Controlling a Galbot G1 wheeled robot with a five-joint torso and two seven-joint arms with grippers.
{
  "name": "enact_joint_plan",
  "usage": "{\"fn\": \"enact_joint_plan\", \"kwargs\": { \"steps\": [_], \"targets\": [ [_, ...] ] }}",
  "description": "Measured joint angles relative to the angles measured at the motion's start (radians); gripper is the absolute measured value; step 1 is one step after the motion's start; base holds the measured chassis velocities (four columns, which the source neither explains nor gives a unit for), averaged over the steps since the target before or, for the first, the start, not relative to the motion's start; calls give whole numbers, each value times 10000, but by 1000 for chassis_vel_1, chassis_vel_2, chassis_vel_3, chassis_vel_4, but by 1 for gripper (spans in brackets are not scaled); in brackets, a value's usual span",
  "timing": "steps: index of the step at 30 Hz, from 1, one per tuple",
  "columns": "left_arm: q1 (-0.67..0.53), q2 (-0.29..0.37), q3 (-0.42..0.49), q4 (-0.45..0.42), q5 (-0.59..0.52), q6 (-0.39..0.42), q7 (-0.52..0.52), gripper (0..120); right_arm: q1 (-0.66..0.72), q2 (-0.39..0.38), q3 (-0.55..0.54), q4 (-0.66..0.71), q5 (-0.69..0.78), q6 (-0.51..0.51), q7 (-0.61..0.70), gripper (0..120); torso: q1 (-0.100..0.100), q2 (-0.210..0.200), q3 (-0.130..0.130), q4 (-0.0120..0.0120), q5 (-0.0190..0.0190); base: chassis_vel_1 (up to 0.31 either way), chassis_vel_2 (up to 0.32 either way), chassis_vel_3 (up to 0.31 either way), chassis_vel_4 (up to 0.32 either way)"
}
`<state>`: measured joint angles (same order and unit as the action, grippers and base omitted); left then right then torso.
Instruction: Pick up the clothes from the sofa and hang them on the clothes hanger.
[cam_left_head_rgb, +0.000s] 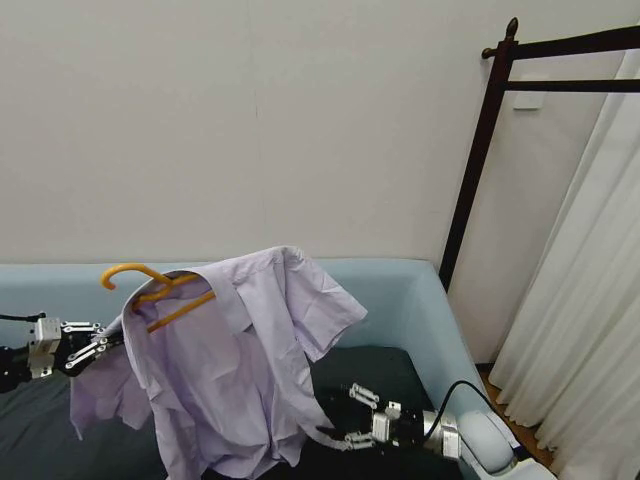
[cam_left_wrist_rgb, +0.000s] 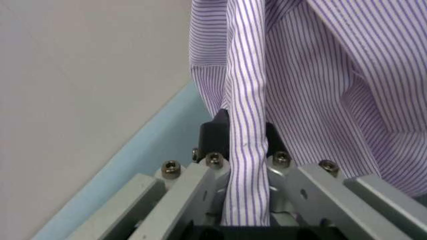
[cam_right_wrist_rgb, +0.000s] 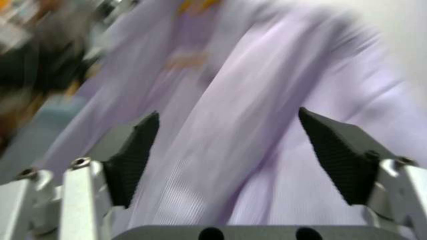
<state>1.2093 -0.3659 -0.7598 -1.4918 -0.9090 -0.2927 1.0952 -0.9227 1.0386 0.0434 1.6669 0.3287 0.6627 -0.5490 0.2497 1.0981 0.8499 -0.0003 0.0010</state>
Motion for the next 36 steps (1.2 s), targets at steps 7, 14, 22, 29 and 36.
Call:
{"fn": "enact_joint_plan", "kwargs": {
  "steps": [7, 14, 22, 29, 36],
  "targets": [
    [140, -71, 209, -114, 284, 0, -963, 1, 303, 295, -1984, 1777, -811, -598, 4501, 100, 0, 1, -1, 1, -3, 0, 0, 0, 0],
    [195, -319, 724, -308, 417, 364, -1832, 1, 1094, 948, -3658, 1284, -3394, -2210, 7274, 100, 0, 0, 0, 0, -2, 0, 0, 0, 0],
    [308, -613, 1141, -618, 299, 915, -1841, 1, 2576, 1813, -5347, 245, -3437, -4208, 9460, 73, 0, -1, 1, 0, 0, 0, 0, 0, 0],
    [569, -764, 1141, -975, 238, 1070, -1904, 1, 2953, 2772, -5657, -395, -3559, -4643, 9917, 53, 0, -1, 0, 0, -1, 0, 0, 0, 0],
    [902, -812, 797, -1268, 264, 1070, -1922, 1, 2962, 3084, -5654, -432, -3873, -5233, 10488, 37, 0, 0, 0, -1, 0, 0, 0, 0, 0]
  ]
}}
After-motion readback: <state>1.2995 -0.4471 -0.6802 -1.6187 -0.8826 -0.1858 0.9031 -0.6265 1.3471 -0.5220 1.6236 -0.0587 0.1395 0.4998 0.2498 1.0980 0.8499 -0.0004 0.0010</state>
